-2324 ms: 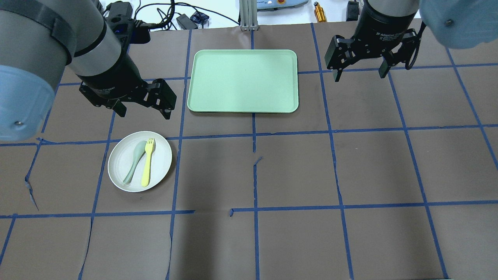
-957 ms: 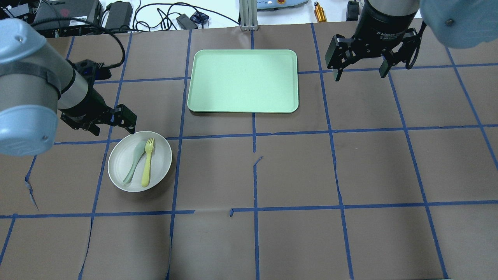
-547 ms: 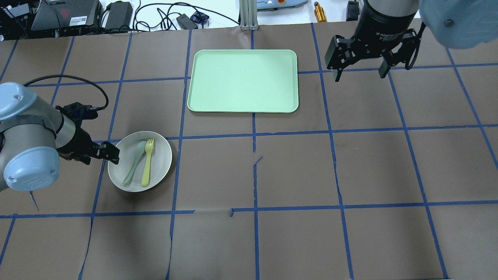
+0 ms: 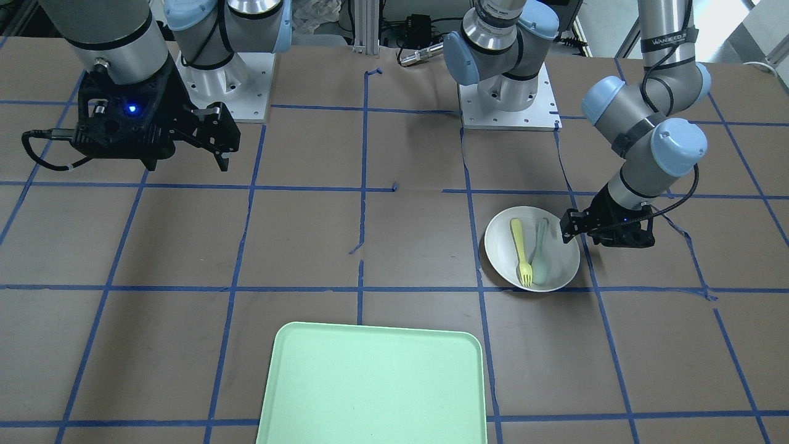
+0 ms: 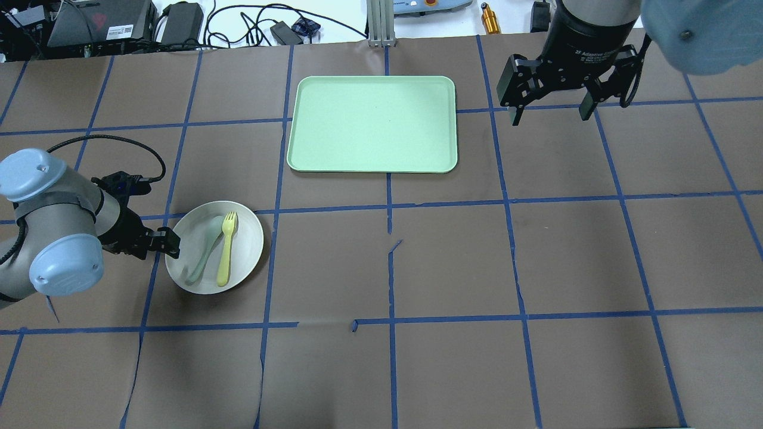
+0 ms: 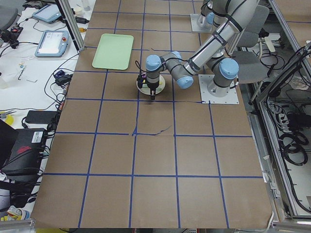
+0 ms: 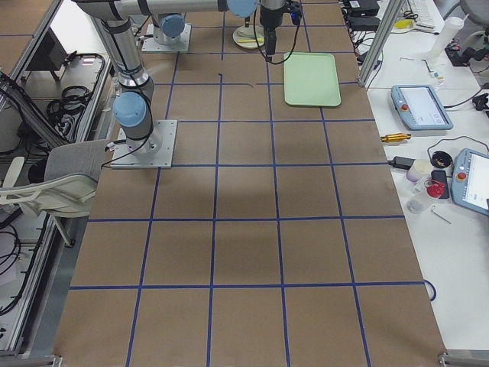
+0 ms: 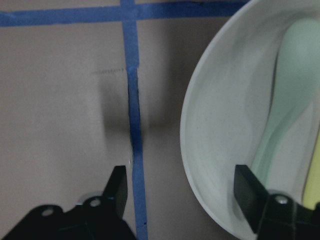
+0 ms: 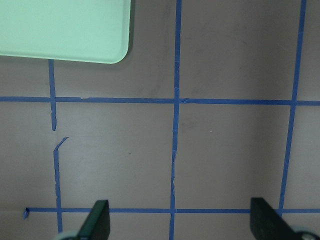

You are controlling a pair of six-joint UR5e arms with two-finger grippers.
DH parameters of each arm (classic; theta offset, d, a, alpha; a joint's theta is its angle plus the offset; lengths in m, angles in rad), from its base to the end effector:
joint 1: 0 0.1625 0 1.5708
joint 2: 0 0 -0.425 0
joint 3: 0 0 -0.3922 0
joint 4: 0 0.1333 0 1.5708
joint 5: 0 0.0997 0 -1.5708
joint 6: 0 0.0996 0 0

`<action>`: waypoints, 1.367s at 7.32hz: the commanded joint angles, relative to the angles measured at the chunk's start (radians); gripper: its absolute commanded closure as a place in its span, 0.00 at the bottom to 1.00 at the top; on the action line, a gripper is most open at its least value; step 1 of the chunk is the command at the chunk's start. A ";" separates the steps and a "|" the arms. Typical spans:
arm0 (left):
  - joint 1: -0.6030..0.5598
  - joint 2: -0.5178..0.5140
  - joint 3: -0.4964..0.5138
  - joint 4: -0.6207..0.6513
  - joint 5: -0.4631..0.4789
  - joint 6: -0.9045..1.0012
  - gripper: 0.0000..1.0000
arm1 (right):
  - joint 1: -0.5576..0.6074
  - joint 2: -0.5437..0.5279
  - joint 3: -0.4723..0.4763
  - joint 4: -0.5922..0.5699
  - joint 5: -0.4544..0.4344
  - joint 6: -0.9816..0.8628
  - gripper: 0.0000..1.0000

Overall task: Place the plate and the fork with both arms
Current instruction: 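Lower the left gripper to the rim of the white plate, then grip the plate rim with the left gripper and lift it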

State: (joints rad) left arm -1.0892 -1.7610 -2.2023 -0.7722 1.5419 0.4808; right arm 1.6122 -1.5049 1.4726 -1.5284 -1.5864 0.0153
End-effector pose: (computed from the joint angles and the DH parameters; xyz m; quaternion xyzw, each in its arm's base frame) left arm 0.0853 -0.4573 0.1908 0.0006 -0.9998 -0.0036 0.0182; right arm 0.1531 -0.5128 0.4987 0.0131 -0.9999 -0.0048 0.0079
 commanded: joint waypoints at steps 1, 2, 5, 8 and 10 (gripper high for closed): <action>0.000 -0.023 0.001 0.011 -0.023 -0.087 0.88 | 0.000 0.000 0.000 0.001 -0.003 0.000 0.00; 0.000 -0.028 0.003 0.011 -0.023 -0.088 0.93 | 0.000 0.000 0.000 0.001 -0.004 0.000 0.00; -0.006 -0.029 0.051 -0.022 -0.061 -0.103 1.00 | 0.000 -0.001 0.000 0.001 -0.004 0.000 0.00; -0.107 -0.040 0.190 -0.188 -0.314 -0.346 1.00 | 0.000 -0.001 0.002 0.001 -0.004 0.000 0.00; -0.205 -0.130 0.333 -0.190 -0.396 -0.467 1.00 | 0.000 -0.001 0.003 0.001 -0.003 0.000 0.00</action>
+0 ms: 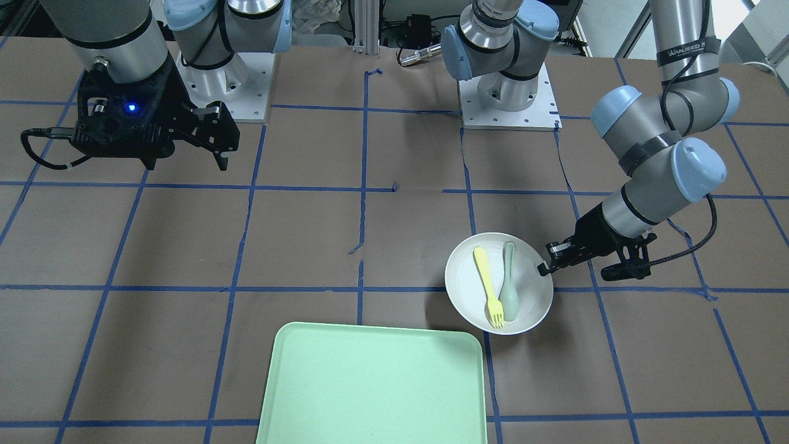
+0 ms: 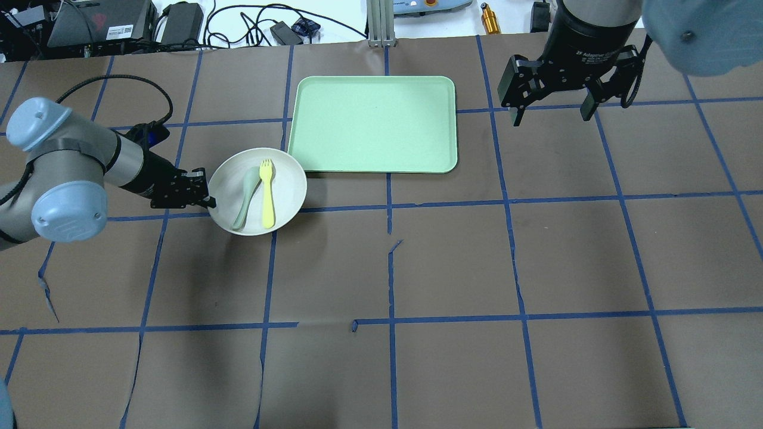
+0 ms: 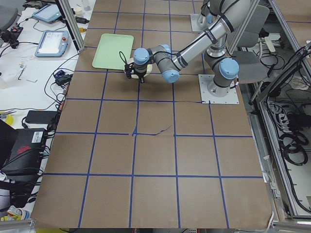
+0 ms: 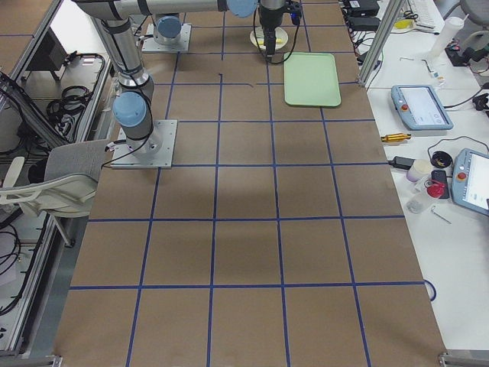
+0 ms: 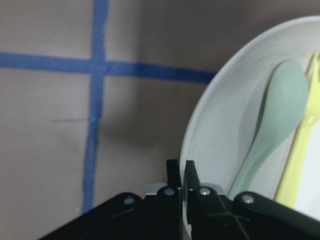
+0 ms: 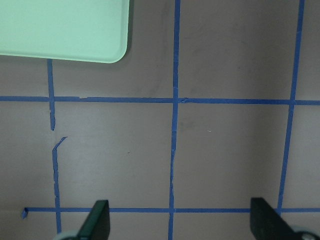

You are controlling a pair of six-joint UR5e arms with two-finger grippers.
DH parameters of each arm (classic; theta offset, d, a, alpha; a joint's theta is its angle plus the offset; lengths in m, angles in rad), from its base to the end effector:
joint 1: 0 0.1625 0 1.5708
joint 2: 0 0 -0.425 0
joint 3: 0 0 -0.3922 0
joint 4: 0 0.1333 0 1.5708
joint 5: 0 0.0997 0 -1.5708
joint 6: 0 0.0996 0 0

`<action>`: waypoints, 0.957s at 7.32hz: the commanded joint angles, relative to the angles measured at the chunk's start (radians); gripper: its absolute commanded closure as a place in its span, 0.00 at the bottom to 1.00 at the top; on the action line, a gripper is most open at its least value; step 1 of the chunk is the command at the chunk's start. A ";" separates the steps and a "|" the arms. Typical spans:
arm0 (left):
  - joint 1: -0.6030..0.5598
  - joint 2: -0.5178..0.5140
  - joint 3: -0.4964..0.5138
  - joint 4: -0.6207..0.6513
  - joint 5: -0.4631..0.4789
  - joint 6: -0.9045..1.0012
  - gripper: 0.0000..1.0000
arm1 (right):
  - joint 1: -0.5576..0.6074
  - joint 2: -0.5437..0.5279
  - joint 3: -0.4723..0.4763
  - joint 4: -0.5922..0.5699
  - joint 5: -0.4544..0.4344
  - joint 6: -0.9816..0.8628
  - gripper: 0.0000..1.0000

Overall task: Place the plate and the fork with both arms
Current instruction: 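Carry the plate with the left gripper onto the green tray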

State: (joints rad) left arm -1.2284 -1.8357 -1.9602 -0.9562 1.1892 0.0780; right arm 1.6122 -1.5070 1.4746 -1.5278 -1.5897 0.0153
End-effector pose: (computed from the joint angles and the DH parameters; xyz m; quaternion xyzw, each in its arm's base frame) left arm 0.0136 -0.5455 0.2377 0.1331 -0.9726 0.0205 0.1895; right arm 0.1527 -0.5118 0.4987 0.0131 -0.9999 -0.0050 0.0096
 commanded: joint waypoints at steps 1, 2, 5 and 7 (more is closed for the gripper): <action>-0.145 -0.135 0.197 -0.009 -0.043 -0.063 1.00 | 0.000 -0.002 0.006 0.000 0.001 0.000 0.00; -0.220 -0.224 0.318 -0.044 -0.034 -0.069 1.00 | 0.000 -0.002 0.009 0.000 -0.001 0.000 0.00; -0.325 -0.400 0.477 0.006 -0.026 -0.174 1.00 | 0.000 -0.004 0.012 0.000 0.001 0.000 0.00; -0.344 -0.463 0.494 0.103 0.038 -0.176 1.00 | 0.000 -0.004 0.012 0.000 -0.001 0.000 0.00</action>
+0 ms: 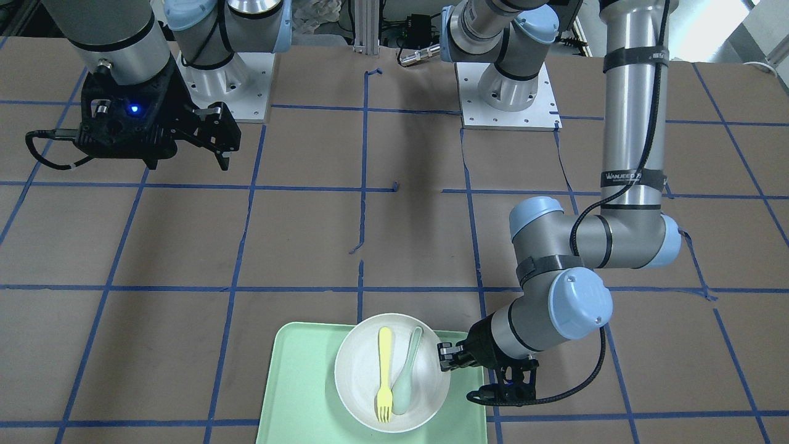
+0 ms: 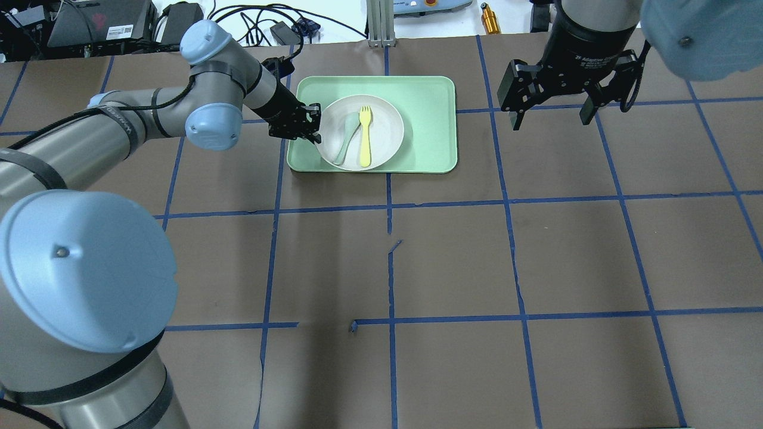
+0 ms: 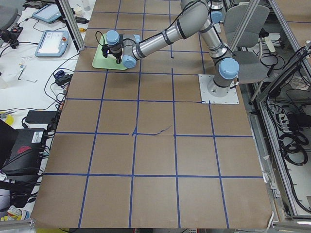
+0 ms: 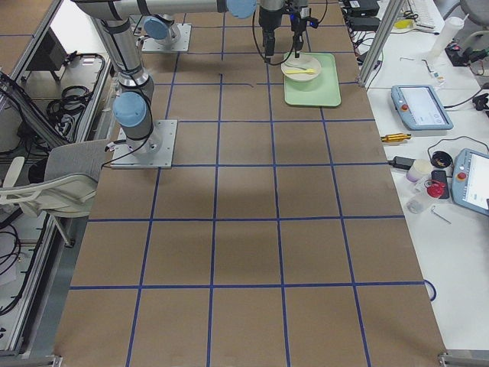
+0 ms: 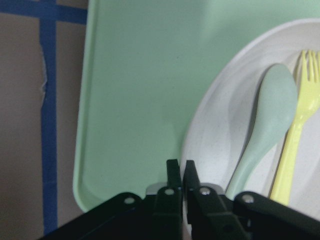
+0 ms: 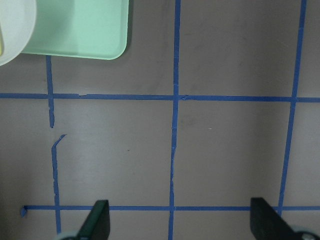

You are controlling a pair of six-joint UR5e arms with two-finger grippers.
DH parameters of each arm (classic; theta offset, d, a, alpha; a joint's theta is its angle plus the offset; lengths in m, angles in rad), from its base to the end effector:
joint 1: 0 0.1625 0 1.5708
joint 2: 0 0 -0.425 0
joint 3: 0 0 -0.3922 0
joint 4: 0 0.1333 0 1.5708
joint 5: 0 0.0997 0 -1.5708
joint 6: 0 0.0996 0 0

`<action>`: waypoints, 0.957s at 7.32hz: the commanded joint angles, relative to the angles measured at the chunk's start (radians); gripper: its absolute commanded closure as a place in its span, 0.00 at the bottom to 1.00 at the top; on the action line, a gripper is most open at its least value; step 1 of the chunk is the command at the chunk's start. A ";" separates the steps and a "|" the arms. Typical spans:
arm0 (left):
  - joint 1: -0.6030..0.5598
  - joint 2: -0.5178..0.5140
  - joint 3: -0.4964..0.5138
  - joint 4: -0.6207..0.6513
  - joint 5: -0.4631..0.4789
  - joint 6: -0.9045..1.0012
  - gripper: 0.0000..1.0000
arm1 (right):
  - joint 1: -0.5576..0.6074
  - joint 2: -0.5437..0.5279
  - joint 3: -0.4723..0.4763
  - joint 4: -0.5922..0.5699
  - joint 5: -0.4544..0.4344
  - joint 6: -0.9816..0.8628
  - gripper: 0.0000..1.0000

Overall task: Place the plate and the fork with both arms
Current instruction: 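Carry the plate with the left gripper onto the green tray, then open the left gripper and draw it back from the tray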

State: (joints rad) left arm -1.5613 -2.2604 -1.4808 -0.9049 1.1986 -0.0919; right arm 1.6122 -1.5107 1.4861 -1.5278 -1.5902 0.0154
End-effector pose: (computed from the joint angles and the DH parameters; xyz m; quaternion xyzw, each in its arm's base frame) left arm -0.1629 -0.7014 0.1831 0.0437 -0.9812 0.0249 0.1861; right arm 0.1526 -0.5096 0.4950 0.0131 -0.9998 -0.0089 0.0100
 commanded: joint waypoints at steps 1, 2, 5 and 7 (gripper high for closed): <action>-0.011 -0.041 0.016 0.054 0.030 -0.003 0.87 | 0.000 0.000 0.000 0.000 -0.001 0.000 0.00; -0.011 -0.007 0.001 0.041 0.029 0.009 0.01 | 0.000 0.001 0.000 0.000 -0.001 0.000 0.00; 0.001 0.176 -0.009 -0.205 0.201 0.031 0.00 | 0.000 0.001 0.000 -0.002 -0.001 0.000 0.00; 0.007 0.357 -0.021 -0.503 0.323 0.031 0.00 | 0.000 0.001 0.000 0.000 -0.001 0.000 0.00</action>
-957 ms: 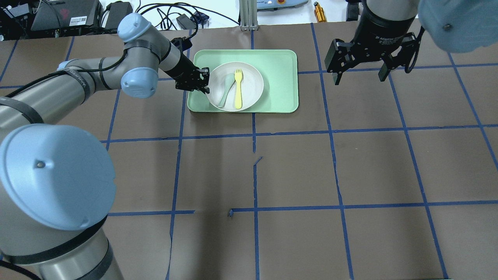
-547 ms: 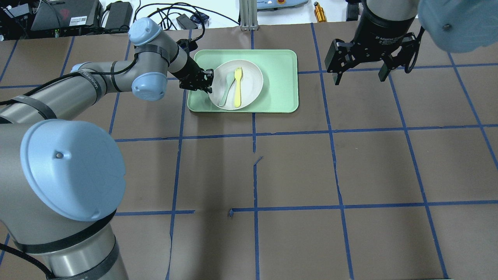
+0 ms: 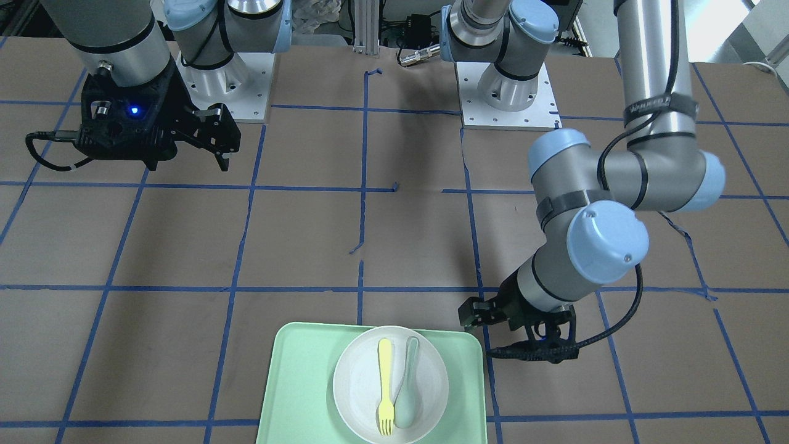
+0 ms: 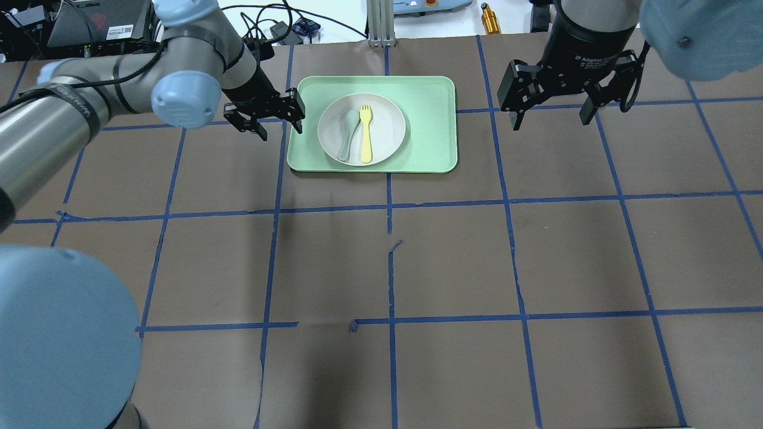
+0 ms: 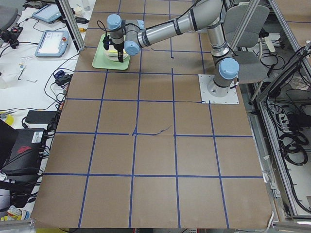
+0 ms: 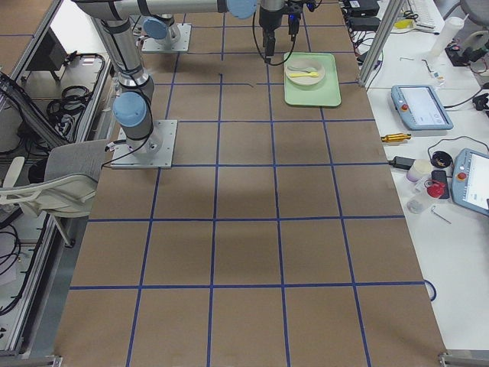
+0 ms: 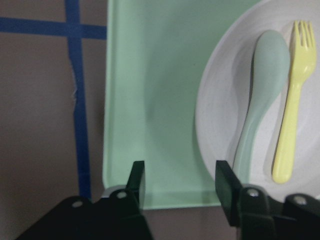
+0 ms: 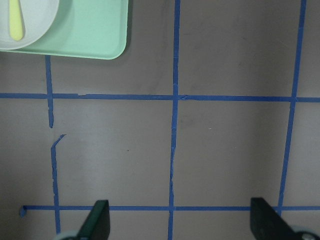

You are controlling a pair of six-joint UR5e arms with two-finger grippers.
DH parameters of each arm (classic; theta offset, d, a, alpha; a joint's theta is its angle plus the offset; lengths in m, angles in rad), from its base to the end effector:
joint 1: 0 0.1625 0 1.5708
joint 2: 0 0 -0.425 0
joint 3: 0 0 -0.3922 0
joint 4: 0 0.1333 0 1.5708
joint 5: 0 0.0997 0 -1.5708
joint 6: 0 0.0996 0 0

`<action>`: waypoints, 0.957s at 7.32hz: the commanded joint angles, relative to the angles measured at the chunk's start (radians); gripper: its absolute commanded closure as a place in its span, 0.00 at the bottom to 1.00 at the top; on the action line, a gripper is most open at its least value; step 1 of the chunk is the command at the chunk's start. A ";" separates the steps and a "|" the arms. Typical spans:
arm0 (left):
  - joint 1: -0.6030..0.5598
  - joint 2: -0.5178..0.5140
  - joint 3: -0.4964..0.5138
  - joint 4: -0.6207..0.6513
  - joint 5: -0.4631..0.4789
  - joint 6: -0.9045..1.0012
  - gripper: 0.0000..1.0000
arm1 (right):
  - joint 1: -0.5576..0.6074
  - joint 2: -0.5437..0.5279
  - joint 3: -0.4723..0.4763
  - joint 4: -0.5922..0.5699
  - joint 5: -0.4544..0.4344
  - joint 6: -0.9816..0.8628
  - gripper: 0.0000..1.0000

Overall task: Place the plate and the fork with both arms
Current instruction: 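Open the left gripper and draw it back from the tray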

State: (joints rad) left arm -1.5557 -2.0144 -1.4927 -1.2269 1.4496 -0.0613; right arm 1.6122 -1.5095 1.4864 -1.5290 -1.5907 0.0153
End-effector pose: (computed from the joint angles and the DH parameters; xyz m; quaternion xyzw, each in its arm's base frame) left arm -0.1356 -0.6484 0.3052 0.0388 -0.9974 -0.0122 0.0603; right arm 0.1526 -0.5101 0.4943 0.0131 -0.9998 -0.0091 0.0102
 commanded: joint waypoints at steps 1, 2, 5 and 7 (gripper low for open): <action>-0.009 0.216 -0.027 -0.256 0.078 -0.011 0.00 | 0.000 0.000 0.000 0.000 0.000 0.000 0.00; -0.015 0.303 -0.064 -0.259 0.072 -0.061 0.00 | 0.000 0.000 0.000 0.001 0.000 0.000 0.00; -0.067 0.450 -0.103 -0.302 0.081 -0.074 0.00 | 0.002 0.005 -0.003 -0.006 0.003 0.002 0.00; -0.078 0.453 -0.112 -0.304 0.097 -0.074 0.00 | 0.006 0.018 -0.009 -0.026 0.002 0.009 0.00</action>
State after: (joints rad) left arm -1.6268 -1.5680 -1.5982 -1.5287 1.5394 -0.1344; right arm 1.6151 -1.5023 1.4824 -1.5400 -1.5882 0.0207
